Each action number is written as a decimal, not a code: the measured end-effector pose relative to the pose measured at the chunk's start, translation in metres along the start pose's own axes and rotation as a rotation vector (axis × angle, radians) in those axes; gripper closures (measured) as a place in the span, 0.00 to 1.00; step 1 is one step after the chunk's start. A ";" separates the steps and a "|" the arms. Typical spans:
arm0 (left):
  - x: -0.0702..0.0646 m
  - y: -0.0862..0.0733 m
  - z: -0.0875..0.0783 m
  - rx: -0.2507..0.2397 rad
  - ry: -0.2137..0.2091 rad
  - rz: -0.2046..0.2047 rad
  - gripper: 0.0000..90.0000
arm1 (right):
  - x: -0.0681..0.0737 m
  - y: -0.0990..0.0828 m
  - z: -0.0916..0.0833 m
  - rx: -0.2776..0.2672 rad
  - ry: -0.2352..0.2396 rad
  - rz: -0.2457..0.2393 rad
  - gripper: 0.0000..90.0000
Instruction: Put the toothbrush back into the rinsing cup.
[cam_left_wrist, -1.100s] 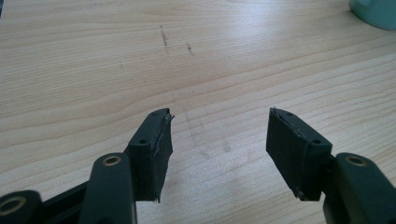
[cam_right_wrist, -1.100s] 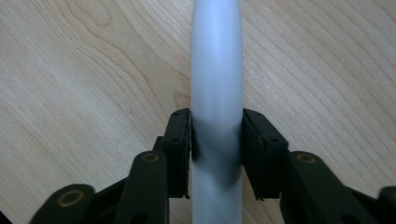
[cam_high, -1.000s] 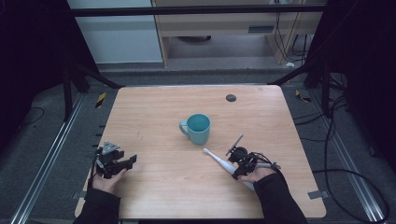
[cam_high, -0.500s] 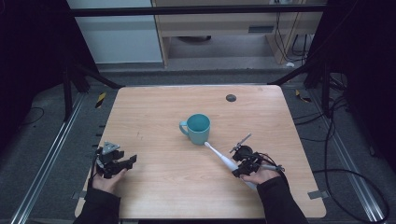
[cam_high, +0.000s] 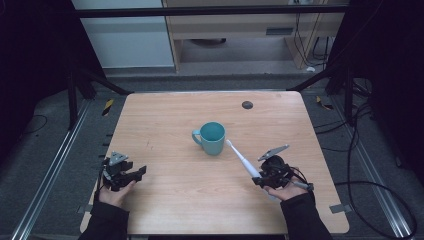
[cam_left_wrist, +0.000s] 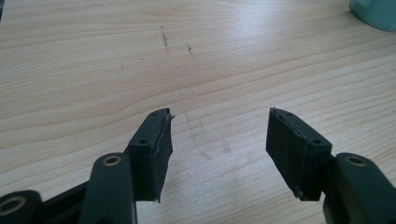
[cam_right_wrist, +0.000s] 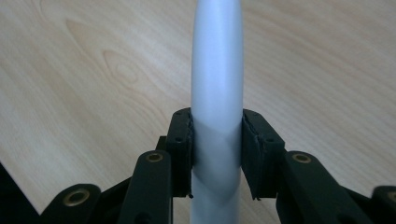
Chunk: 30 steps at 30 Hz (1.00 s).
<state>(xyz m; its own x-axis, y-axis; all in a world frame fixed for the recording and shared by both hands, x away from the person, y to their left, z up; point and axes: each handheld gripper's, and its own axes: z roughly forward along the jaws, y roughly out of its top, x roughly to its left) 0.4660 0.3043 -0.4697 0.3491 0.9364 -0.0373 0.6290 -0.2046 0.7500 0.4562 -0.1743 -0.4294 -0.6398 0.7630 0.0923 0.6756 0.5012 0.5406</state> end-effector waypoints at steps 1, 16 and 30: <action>0.000 0.000 0.000 0.000 0.000 0.000 0.45 | 0.000 0.000 0.000 0.000 0.000 0.000 0.74; -0.001 0.000 0.000 -0.002 0.000 0.000 0.45 | -0.010 0.004 -0.023 -0.246 -0.070 0.087 0.74; 0.000 0.000 0.000 -0.003 0.002 -0.002 0.45 | -0.012 0.032 -0.023 -0.428 -0.107 0.135 0.74</action>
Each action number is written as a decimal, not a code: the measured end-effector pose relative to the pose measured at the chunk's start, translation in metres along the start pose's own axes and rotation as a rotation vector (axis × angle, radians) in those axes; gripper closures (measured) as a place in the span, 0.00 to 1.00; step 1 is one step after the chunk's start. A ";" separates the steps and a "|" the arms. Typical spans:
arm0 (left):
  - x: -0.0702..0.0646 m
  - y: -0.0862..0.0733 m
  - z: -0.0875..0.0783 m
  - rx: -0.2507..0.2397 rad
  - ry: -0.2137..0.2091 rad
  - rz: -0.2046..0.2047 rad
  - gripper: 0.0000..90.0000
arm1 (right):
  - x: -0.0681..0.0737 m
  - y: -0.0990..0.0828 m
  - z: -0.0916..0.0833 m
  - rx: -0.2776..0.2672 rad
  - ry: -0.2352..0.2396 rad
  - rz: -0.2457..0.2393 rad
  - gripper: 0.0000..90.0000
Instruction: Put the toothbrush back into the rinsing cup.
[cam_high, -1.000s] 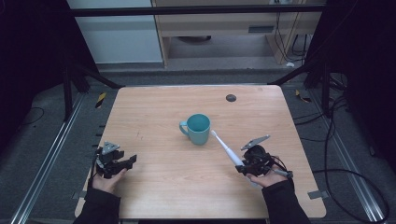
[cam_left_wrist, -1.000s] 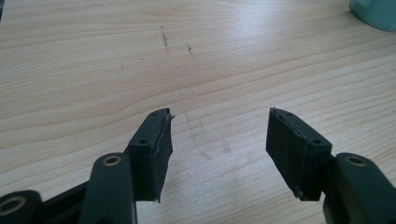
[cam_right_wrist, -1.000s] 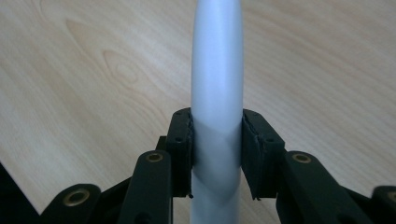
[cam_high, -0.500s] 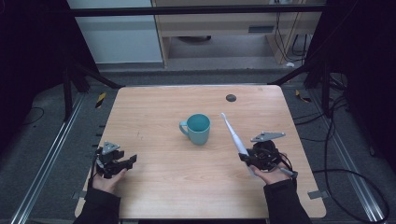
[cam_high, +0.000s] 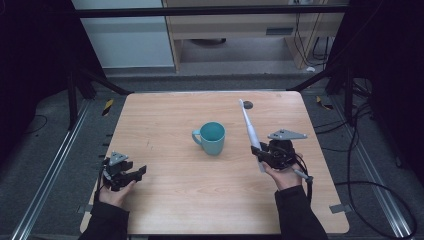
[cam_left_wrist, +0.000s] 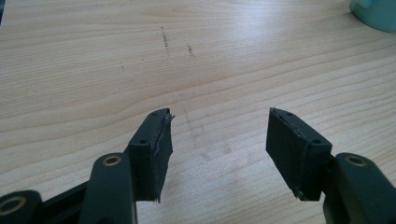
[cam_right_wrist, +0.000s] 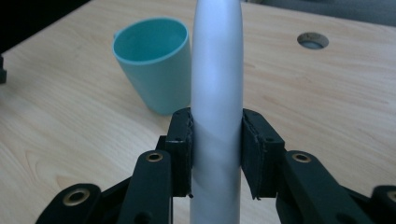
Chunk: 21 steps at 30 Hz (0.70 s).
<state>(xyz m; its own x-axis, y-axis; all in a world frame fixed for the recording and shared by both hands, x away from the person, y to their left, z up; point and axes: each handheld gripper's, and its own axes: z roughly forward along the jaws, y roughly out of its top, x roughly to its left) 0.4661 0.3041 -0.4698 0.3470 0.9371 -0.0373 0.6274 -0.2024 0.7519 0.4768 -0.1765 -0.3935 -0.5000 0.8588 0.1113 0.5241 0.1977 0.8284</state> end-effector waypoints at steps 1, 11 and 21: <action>0.000 0.000 0.000 -0.001 0.000 0.000 0.45 | 0.000 0.002 0.001 -0.012 -0.001 0.008 0.74; 0.000 0.000 0.000 -0.004 -0.001 -0.001 0.45 | 0.009 0.021 0.015 -0.133 -0.014 0.031 0.74; 0.000 0.000 0.000 -0.009 -0.002 -0.005 0.45 | 0.026 0.041 0.034 -0.193 -0.015 0.034 0.74</action>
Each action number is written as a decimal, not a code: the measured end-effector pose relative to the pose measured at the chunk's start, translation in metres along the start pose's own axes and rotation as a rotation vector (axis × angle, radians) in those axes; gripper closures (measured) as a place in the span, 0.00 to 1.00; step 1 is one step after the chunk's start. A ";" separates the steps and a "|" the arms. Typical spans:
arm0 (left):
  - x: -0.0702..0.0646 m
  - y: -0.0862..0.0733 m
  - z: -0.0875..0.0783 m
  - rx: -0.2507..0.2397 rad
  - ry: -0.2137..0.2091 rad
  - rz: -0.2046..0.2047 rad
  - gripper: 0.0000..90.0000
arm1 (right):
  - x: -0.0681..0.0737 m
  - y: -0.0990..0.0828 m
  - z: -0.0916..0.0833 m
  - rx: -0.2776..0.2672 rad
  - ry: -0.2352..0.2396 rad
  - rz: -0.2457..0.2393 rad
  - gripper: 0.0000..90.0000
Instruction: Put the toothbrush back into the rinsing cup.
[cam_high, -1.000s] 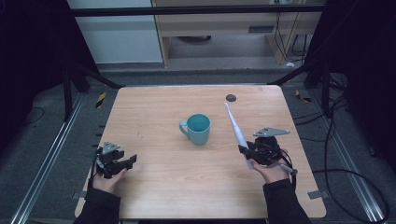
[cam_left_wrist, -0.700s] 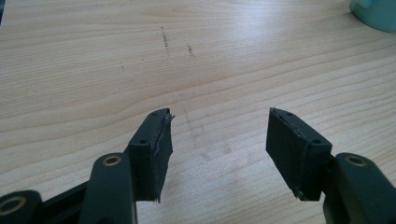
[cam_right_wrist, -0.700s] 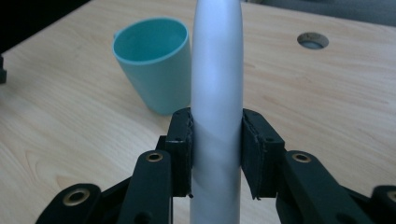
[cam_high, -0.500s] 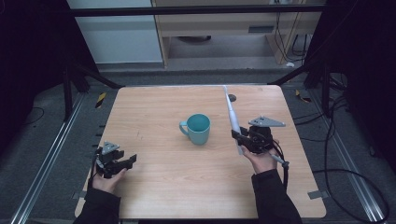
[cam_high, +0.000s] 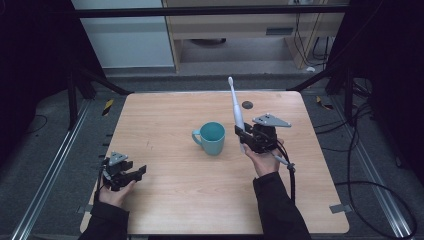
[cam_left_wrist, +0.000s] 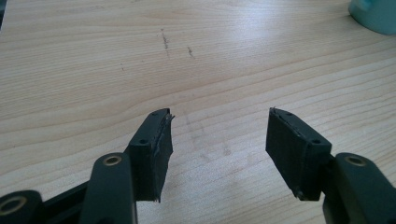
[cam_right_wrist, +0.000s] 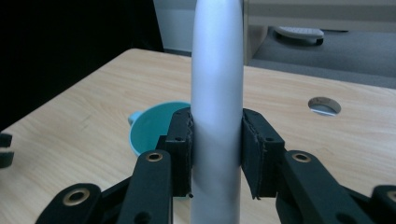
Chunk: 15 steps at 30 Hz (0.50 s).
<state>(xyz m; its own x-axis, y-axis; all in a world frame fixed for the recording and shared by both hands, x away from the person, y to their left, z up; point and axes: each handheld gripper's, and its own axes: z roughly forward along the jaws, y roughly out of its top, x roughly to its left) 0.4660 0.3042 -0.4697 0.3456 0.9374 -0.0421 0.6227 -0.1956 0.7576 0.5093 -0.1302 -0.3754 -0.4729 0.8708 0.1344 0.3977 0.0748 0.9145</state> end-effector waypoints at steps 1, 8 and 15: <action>0.000 0.000 0.000 -0.001 -0.001 0.000 0.45 | 0.002 0.003 0.003 -0.009 0.000 0.004 0.74; 0.001 0.000 0.000 -0.001 -0.002 -0.004 0.45 | 0.002 0.014 0.012 -0.047 -0.009 0.022 0.74; 0.001 0.000 0.000 -0.003 -0.001 -0.004 0.45 | 0.003 0.024 0.023 -0.083 -0.020 0.048 0.74</action>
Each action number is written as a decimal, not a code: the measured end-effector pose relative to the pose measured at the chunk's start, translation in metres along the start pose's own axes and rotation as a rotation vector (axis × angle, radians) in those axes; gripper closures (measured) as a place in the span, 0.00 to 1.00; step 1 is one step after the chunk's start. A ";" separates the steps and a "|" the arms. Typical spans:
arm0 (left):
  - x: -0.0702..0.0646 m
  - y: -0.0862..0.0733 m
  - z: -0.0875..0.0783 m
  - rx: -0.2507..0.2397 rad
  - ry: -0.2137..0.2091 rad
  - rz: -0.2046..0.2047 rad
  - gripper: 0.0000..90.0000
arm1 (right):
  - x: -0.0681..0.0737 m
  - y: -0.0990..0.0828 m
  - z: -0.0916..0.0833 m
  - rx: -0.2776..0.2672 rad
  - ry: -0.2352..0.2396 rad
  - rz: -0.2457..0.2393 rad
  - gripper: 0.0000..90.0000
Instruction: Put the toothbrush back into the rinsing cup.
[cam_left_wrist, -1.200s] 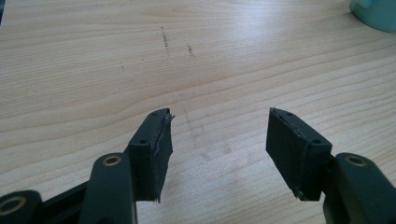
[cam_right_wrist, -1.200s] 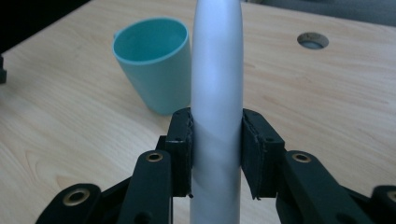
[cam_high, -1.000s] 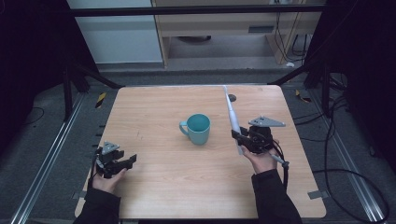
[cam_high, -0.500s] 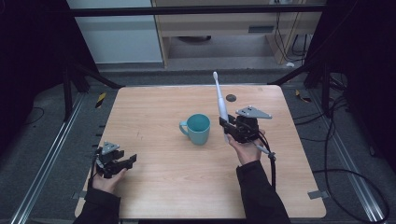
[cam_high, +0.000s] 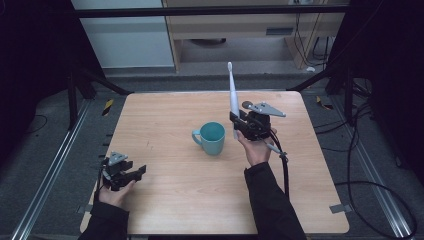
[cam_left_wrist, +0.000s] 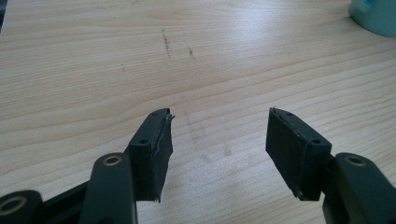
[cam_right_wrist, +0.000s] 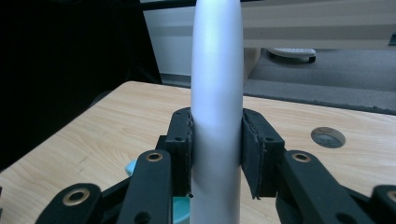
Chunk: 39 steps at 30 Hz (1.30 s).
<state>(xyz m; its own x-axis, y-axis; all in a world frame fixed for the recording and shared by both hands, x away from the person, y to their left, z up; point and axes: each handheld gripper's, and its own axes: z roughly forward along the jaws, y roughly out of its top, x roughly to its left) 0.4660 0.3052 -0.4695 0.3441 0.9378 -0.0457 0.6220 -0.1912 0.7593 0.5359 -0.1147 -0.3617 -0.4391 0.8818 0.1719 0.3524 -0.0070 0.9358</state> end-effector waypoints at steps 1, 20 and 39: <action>0.000 0.000 0.000 -0.001 0.000 -0.001 0.45 | 0.001 0.001 0.002 -0.006 -0.001 -0.001 0.74; 0.001 0.000 0.000 -0.003 0.000 -0.001 0.45 | 0.027 -0.004 0.053 -0.018 0.022 0.023 0.74; 0.002 0.000 -0.001 -0.006 0.003 -0.002 0.45 | 0.036 -0.022 0.079 0.020 -0.014 0.015 0.74</action>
<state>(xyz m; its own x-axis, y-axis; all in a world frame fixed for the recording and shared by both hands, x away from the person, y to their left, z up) 0.4658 0.3070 -0.4692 0.3408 0.9390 -0.0454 0.6182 -0.1874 0.7633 0.5772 -0.0455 -0.4005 -0.4222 0.8882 0.1814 0.3755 -0.0108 0.9267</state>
